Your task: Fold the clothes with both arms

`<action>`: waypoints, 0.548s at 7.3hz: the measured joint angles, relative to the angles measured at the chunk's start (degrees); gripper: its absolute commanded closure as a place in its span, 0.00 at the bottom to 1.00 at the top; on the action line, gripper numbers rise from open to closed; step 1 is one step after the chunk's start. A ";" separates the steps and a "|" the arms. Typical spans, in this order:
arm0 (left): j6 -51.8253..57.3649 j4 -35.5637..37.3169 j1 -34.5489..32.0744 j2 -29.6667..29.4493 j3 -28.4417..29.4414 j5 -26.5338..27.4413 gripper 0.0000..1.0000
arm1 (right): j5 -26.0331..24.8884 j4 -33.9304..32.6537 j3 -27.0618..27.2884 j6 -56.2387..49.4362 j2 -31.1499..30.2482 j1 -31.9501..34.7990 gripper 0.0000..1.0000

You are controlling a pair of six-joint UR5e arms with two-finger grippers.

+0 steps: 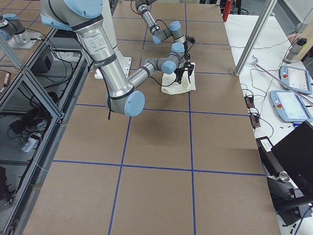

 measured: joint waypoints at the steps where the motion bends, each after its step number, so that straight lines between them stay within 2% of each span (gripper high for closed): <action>1: 1.41 -0.99 -0.72 -0.94 2.03 0.29 1.00 | 0.04 1.61 -2.82 -2.36 0.32 1.78 1.00; 4: 7.74 -3.66 -6.99 -1.31 7.11 0.70 1.00 | 1.47 2.56 -9.11 -11.41 0.70 7.94 1.00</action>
